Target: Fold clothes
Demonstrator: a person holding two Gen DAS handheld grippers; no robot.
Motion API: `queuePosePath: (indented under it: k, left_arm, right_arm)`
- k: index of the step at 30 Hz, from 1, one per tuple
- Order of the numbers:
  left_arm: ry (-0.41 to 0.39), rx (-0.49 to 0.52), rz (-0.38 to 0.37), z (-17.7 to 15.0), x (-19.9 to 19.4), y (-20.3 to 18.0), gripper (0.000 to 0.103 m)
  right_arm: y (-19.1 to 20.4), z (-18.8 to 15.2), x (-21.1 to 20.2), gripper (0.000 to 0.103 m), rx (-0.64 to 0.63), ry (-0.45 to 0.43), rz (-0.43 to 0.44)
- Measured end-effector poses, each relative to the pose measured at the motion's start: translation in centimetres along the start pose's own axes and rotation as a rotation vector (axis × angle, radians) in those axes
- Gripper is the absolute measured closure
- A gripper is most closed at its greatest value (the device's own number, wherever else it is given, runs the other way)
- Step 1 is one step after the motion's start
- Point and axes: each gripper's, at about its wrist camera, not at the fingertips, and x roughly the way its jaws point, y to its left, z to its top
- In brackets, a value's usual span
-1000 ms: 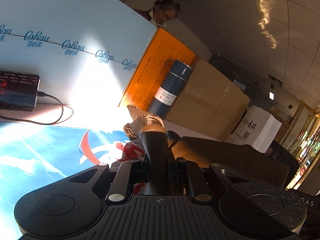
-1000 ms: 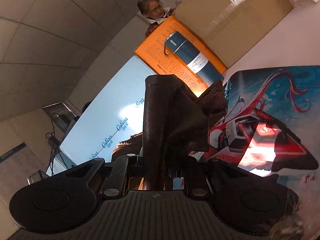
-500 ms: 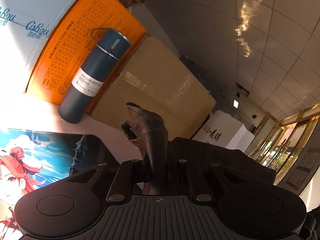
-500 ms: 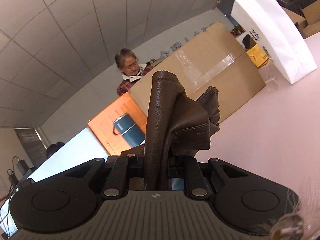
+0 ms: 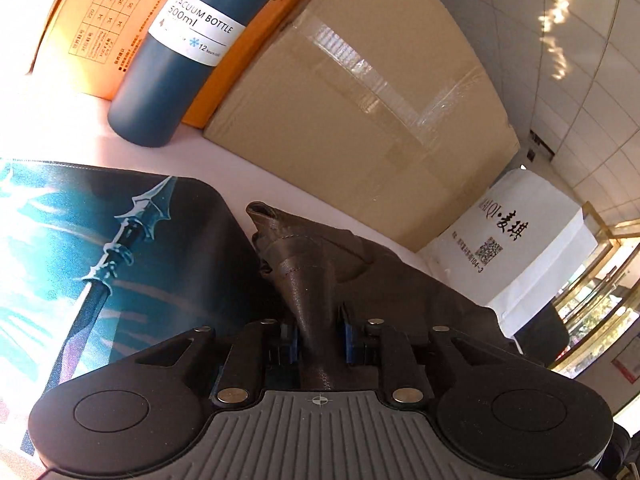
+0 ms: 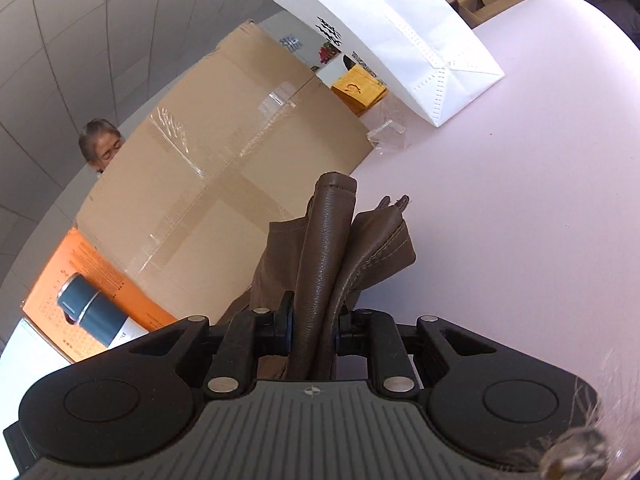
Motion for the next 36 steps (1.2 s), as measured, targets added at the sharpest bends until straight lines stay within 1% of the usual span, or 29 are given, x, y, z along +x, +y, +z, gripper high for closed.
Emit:
queuePosePath:
  k: [1, 2, 3, 5, 6, 7, 8, 9, 11, 12, 13, 14, 17, 18, 20, 22, 24, 26, 29, 31, 33, 34, 36]
  left_arm:
    - [0.001, 0.005, 0.006, 0.0, 0.1, 0.0, 0.073]
    - [-0.001, 0.011, 0.007, 0.1, 0.0, 0.0, 0.071]
    - [-0.005, 0.022, 0.017, 0.1, 0.0, -0.1, 0.069]
    - [-0.035, 0.035, 0.022, 0.2, -1.6, -0.2, 0.059]
    - [-0.052, 0.039, 0.022, 0.2, -2.6, -0.2, 0.044]
    - [-0.070, 0.044, 0.022, 0.3, -3.6, -0.2, 0.034]
    - [-0.087, 0.048, 0.022, 0.3, -4.6, -0.2, 0.032]
    - [-0.104, 0.053, 0.022, 0.4, -5.6, -0.2, 0.031]
    - [-0.139, 0.062, 0.023, 0.5, -7.6, -0.3, 0.024]
    - [-0.156, 0.067, 0.023, 0.5, -8.6, -0.3, 0.017]
    - [-0.173, 0.071, 0.023, 0.6, -9.6, -0.3, 0.014]
    - [-0.191, 0.076, 0.023, 0.6, -10.6, -0.3, 0.013]
    - [-0.243, 0.089, 0.023, 0.8, -13.6, -0.3, 0.009]
    - [-0.260, 0.094, 0.023, 0.9, -14.6, -0.3, 0.006]
    - [-0.282, 0.129, 0.029, 0.9, -16.8, -0.2, 0.004]
    - [-0.299, 0.174, 0.039, 0.8, -18.9, 0.1, 0.000]
    - [-0.315, 0.229, 0.059, 0.7, -20.7, 0.4, 0.000]
    - [-0.325, 0.280, 0.077, 0.6, -22.3, 0.6, 0.000]
    - [-0.325, 0.356, 0.088, 0.3, -23.6, 1.1, 0.000]
    - [-0.336, 0.433, 0.062, -0.5, -24.4, 1.9, 0.000]
    - [-0.348, 0.517, 0.028, -1.3, -25.1, 2.8, 0.000]
    - [-0.358, 0.547, 0.022, -1.7, -25.5, 3.2, 0.000]
    - [-0.395, 0.578, 0.037, -2.4, -26.4, 4.1, 0.000]
  right_arm:
    - [0.0, -0.2, 0.0, 0.076, -0.008, 0.009, -0.018]
    - [0.0, -0.3, 0.0, 0.069, -0.010, 0.022, -0.033]
    - [0.0, -0.4, -0.1, 0.057, -0.011, 0.036, -0.047]
    - [-0.2, -0.5, -0.1, 0.049, -0.009, 0.048, -0.031]
    - [-0.1, -0.6, -0.3, 0.044, -0.012, 0.045, -0.021]
    - [-0.2, -0.7, -0.5, 0.042, -0.009, 0.031, -0.014]
    - [-0.3, -0.6, -0.8, 0.039, -0.001, 0.010, -0.010]
    - [-0.4, -0.6, -1.0, 0.031, 0.007, -0.012, -0.005]
    - [-0.6, -0.4, -1.5, 0.021, 0.024, -0.056, 0.005]
    - [-0.7, -0.4, -1.8, 0.016, 0.032, -0.078, 0.009]
    - [-0.8, -0.3, -2.0, 0.015, 0.041, -0.100, 0.008]
    - [-1.0, -0.3, -2.3, 0.015, 0.050, -0.122, 0.002]
    - [-1.2, -0.3, -3.1, 0.007, 0.060, -0.185, -0.030]
    - [-1.0, -0.3, -3.4, 0.005, 0.051, -0.201, -0.042]
    - [-0.7, -0.4, -4.0, 0.000, 0.034, -0.233, -0.065]
    - [0.0, -0.7, -5.0, 0.000, -0.004, -0.271, -0.098]
    - [1.4, -1.4, -6.4, 0.000, -0.072, -0.309, -0.170]
    - [3.2, -2.6, -8.0, 0.000, -0.117, -0.358, -0.233]
    - [6.3, -5.2, -10.2, 0.000, -0.110, -0.381, -0.270]
    - [8.7, -7.3, -11.5, 0.000, -0.134, -0.360, -0.261]
    - [11.0, -10.0, -12.7, 0.000, -0.196, -0.334, -0.239]
    - [12.2, -11.5, -13.3, 0.000, -0.229, -0.324, -0.228]
    - [14.4, -14.7, -14.4, 0.000, -0.294, -0.308, -0.205]
